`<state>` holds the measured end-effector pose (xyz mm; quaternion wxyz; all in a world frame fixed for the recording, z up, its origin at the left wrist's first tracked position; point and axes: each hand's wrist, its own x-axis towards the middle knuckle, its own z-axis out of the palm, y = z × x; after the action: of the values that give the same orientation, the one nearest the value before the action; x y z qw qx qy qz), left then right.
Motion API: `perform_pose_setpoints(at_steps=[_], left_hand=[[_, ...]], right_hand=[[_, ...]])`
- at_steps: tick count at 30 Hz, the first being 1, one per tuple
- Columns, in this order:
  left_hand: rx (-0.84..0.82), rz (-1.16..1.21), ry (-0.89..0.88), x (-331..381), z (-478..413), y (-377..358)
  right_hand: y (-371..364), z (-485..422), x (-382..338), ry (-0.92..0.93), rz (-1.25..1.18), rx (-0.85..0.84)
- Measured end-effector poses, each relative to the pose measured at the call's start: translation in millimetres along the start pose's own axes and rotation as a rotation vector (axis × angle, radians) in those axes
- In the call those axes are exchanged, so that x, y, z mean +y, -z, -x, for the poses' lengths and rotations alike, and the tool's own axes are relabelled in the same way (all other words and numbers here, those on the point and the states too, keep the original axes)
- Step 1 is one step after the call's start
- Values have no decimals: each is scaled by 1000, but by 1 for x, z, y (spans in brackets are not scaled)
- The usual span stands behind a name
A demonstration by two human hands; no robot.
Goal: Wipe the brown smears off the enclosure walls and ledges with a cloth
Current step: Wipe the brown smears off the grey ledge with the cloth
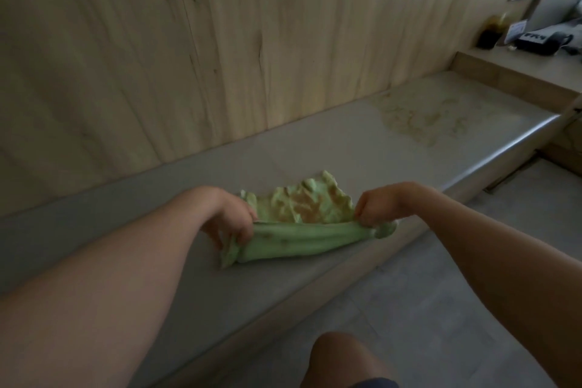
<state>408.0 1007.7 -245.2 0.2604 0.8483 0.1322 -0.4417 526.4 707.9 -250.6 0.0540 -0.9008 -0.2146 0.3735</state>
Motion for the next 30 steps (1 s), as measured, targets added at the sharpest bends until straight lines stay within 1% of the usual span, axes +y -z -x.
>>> perform_pose_setpoints(at_steps=[1,2,3,5,6,7,9,10,11,12,13,14,15,16,18,20,21,22,23,25,26,28,30], left_hand=[[9,57,8,-1,2,1],[54,109,-6,-2,1,5],[127,152,-28,-1,1,9],[311,183,-45,4,-1,20],[409,143,-19,6,-3,24],[495,46,38,7,-6,26],[640,-222,157,4,-9,25],[728,-328,122,1,-14,22],[788,-391,14,-2,-20,19],[781,-418,-105,-5,-28,15],[705,-430,-197,-7,-35,9],[606,-457,-235,-6,-37,3],[521,-471,-222,-6,-41,-2],[475,-459,-209,-3,-42,-5],[381,-312,-192,4,-41,-6],[213,-59,-203,9,-35,-7],[171,73,-204,10,-31,-8],[193,148,-201,11,-28,-6],[263,170,-194,11,-27,-2],[516,77,-163,7,-28,8],[623,5,-130,3,-29,12],[746,-99,-68,-3,-31,13],[838,-115,15,-10,-30,7]], right_hand=[[1,3,-1,-4,-70,0],[5,3,-3,1,-136,18],[11,2,-6,12,-182,79],[23,-12,-11,34,-233,282],[27,-21,-14,42,-235,378],[28,-28,-19,32,-188,485],[18,-34,-32,-34,-79,670],[10,-38,-38,-46,-79,737],[3,-39,-45,-45,-103,757],[-7,-44,-52,-44,-132,723],[-19,-47,-61,-48,-160,657],[-32,-50,-69,-66,-177,589],[-46,-53,-77,-86,-180,550],[-56,-56,-84,-109,-174,556],[-65,-61,-87,-148,-143,597],[-61,-66,-89,-190,-77,606],[-57,-68,-93,-213,-63,590],[-58,-71,-100,-224,-75,569],[-64,-71,-109,-213,-93,547],[-92,-70,-131,-133,-103,552],[-110,-67,-140,-88,-98,591],[-139,-61,-152,5,-97,638],[-158,-52,-168,130,-73,615]])
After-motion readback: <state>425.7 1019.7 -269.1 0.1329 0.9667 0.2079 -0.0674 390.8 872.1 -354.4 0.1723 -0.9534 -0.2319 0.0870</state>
